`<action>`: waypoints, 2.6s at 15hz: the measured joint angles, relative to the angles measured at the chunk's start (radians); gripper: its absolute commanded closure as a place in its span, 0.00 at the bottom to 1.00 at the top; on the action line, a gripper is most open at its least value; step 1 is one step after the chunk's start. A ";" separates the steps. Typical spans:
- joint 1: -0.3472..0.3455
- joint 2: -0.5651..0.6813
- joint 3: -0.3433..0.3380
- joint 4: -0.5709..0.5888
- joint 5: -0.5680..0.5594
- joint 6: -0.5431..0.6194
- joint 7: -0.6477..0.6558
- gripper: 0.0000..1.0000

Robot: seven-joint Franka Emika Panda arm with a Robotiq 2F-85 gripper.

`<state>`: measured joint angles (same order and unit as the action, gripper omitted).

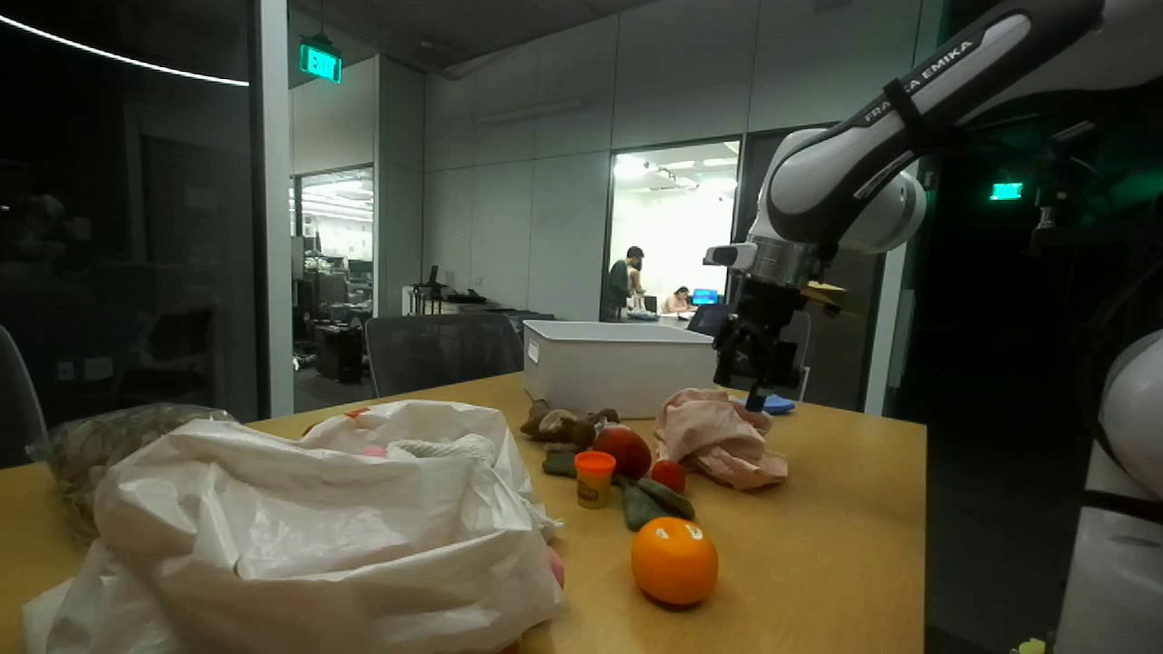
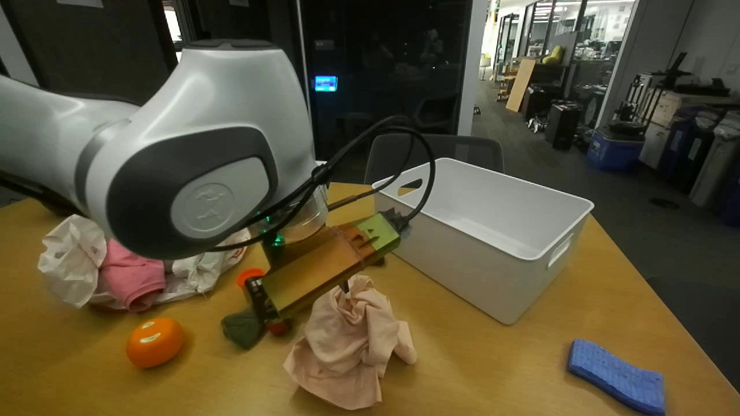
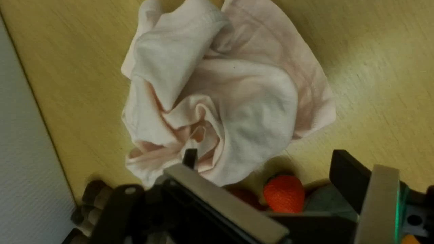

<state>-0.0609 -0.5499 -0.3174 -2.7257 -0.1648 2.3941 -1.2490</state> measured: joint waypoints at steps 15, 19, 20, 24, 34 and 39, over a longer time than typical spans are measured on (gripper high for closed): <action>-0.010 0.394 0.013 0.055 -0.010 0.286 0.000 0.00; -0.029 0.471 0.025 0.097 -0.008 0.284 0.000 0.00; -0.034 0.483 0.029 0.105 -0.006 0.282 0.000 0.25; -0.046 0.508 0.041 0.124 0.002 0.275 -0.008 0.50; -0.066 0.473 0.065 0.126 0.024 0.211 -0.020 1.00; -0.067 0.285 0.101 0.021 -0.021 0.215 0.022 0.99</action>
<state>-0.1274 -0.2653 -0.2165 -2.7049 -0.1859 2.6095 -1.2271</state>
